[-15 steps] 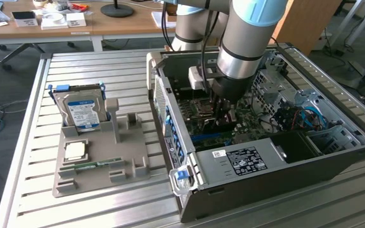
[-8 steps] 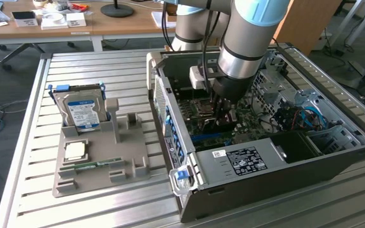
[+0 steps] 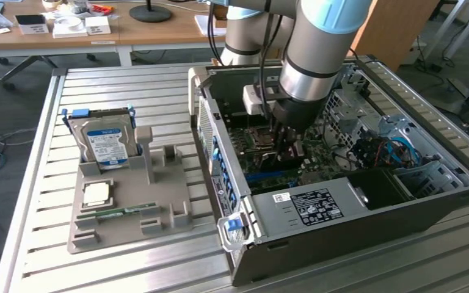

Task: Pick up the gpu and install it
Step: 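Insert the gpu into the slot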

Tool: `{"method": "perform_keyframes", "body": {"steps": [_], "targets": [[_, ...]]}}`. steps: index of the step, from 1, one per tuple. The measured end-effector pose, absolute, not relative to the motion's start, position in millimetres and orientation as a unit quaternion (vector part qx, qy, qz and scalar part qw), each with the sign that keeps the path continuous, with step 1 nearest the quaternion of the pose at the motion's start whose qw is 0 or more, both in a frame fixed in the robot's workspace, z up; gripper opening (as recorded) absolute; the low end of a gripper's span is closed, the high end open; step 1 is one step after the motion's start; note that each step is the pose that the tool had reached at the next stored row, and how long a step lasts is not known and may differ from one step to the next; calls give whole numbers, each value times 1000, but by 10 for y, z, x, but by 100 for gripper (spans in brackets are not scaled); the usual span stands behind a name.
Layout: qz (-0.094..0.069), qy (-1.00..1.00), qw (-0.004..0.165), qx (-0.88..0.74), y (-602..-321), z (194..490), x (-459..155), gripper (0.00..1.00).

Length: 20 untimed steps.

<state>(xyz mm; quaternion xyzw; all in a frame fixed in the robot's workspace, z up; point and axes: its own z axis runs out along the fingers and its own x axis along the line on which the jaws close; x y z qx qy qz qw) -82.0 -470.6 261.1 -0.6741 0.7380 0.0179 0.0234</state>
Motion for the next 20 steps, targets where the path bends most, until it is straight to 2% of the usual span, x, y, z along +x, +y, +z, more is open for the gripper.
{"method": "perform_keyframes", "body": {"steps": [20], "targets": [[18, 738, 23, -674, -4707, 2544, -820, 27]]}}
